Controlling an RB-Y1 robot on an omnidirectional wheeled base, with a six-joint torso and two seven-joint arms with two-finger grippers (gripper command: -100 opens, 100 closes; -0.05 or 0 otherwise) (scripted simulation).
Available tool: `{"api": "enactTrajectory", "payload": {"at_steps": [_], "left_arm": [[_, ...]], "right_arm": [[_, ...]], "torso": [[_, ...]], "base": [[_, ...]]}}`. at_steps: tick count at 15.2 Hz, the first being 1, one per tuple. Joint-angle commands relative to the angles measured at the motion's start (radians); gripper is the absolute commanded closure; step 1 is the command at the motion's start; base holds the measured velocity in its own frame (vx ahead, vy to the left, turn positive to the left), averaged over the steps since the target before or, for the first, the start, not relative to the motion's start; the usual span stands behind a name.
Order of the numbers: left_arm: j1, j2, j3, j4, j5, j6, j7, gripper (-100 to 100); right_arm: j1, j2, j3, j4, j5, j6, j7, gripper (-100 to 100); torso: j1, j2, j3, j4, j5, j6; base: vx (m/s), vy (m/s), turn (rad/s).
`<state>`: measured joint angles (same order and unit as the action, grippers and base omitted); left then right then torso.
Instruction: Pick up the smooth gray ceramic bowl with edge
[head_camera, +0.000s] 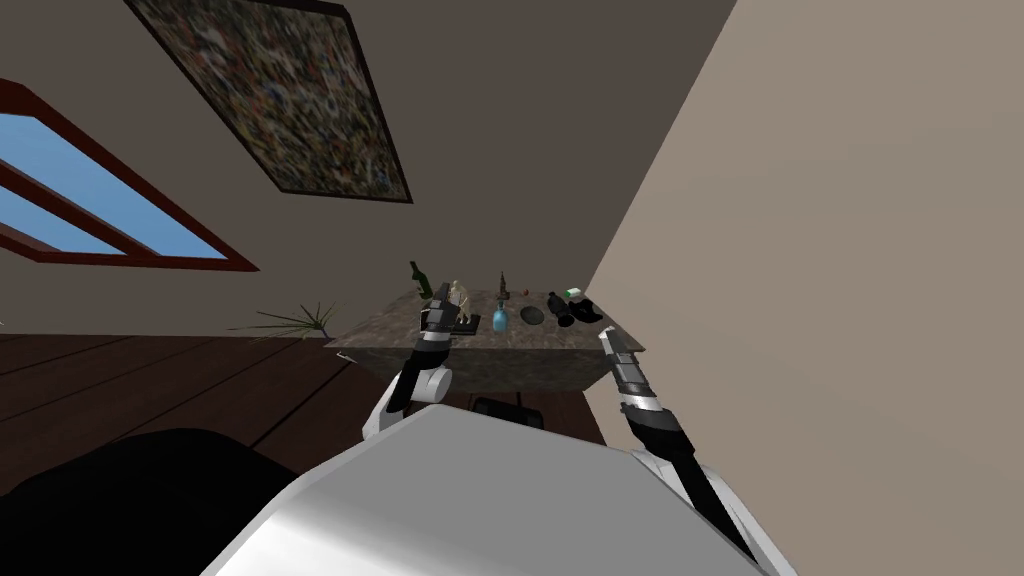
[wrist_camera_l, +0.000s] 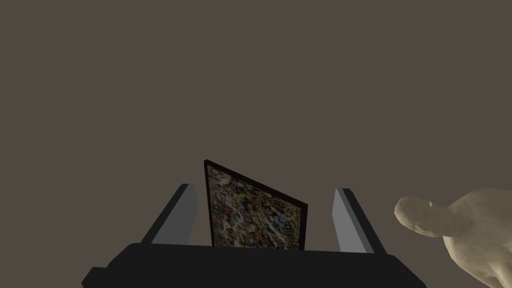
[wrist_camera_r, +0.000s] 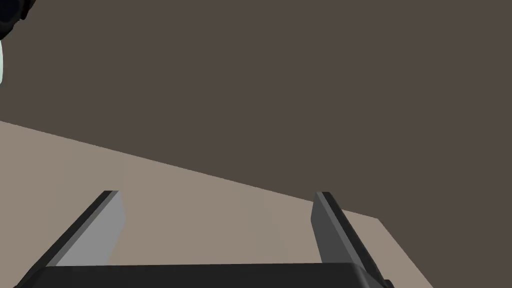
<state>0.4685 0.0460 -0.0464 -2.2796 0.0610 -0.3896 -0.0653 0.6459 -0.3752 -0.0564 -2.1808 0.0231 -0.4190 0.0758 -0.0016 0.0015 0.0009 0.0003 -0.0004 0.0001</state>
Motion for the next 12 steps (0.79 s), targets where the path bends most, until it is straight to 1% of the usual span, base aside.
{"api": "enactTrajectory", "payload": {"at_steps": [1, 2, 3, 4, 5, 6, 7, 8, 9, 10, 11, 12], "left_arm": [[0.000, 0.000, 0.000, 0.000, 0.000, 0.000, 0.000, 0], [0.000, 0.000, 0.000, 0.000, 0.000, 0.000, 0.000, 0], [0.000, 0.000, 0.000, 0.000, 0.000, 0.000, 0.000, 0], [0.000, 0.000, 0.000, 0.000, 0.000, 0.000, 0.000, 0], [0.000, 0.000, 0.000, 0.000, 0.000, 0.000, 0.000, 0], [0.000, 0.000, 0.000, 0.000, 0.000, 0.000, 0.000, 0], [0.000, 0.000, 0.000, 0.000, 0.000, 0.000, 0.000, 0], [0.000, 0.000, 0.000, 0.000, 0.000, 0.000, 0.000, 0], [0.000, 0.000, 0.000, 0.000, 0.000, 0.000, 0.000, 0], [0.000, 0.000, 0.000, 0.000, 0.000, 0.000, 0.000, 0], [0.000, 0.000, 0.000, 0.000, 0.000, 0.000, 0.000, 0], [0.000, 0.000, 0.000, 0.000, 0.000, 0.000, 0.000, 0]], "right_arm": [[0.007, -0.050, 0.002, 0.048, 0.022, 0.042, 0.021, -100], [0.007, -0.066, 0.002, 0.048, 0.022, 0.042, 0.021, -100], [0.022, -0.089, 0.001, 0.077, 0.038, 0.063, 0.034, -100], [0.022, -0.114, 0.001, 0.086, 0.038, 0.063, 0.034, -100], [0.036, -0.141, -0.001, 0.115, 0.055, 0.084, 0.048, -100], [0.036, -0.162, -0.001, 0.125, 0.055, 0.084, 0.048, -100], [0.050, -0.186, -0.002, 0.151, 0.073, 0.106, 0.063, -100], [0.050, -0.209, -0.002, 0.166, 0.073, 0.106, 0.063, -100], [0.050, -0.212, -0.002, 0.166, 0.073, 0.106, 0.063, -100], [0.063, -0.244, -0.003, 0.200, 0.092, 0.128, 0.079, -100], [0.063, -0.263, -0.003, 0.208, 0.092, 0.128, 0.079, -100], [0.063, -0.263, -0.003, 0.208, 0.092, 0.128, 0.079, -100]], "torso": [[0.000, 0.000, 0.000, 0.000, 0.000, 0.000], [0.000, 0.000, 0.000, 0.000, 0.000, 0.000], [0.001, 0.000, 0.000, 0.000, 0.000, 0.000], [0.001, 0.000, 0.000, 0.000, 0.000, 0.000], [0.002, 0.000, 0.000, 0.000, 0.000, 0.000], [0.002, 0.000, 0.000, 0.000, 0.000, 0.000], [0.003, 0.000, 0.000, 0.000, 0.001, 0.000], [0.003, 0.000, 0.000, 0.000, 0.001, 0.000], [0.003, 0.000, 0.000, 0.000, 0.001, 0.000], [0.003, 0.000, 0.000, 0.000, 0.001, 0.000], [0.003, 0.000, 0.000, 0.000, 0.001, 0.000], [0.003, 0.000, 0.000, 0.000, 0.001, 0.000]], "base": [[-0.014, 0.000, -0.020], [-0.013, 0.004, -0.007], [-0.012, 0.013, 0.009], [-0.011, 0.015, 0.007], [-0.014, 0.023, 0.029], [-0.014, 0.026, 0.024], [-0.012, 0.033, 0.058], [-0.012, 0.033, 0.045], [-0.009, 0.021, 0.007], [-0.010, 0.028, 0.056], [-0.015, 0.032, 0.057], [-0.012, 0.024, 0.023]]}}
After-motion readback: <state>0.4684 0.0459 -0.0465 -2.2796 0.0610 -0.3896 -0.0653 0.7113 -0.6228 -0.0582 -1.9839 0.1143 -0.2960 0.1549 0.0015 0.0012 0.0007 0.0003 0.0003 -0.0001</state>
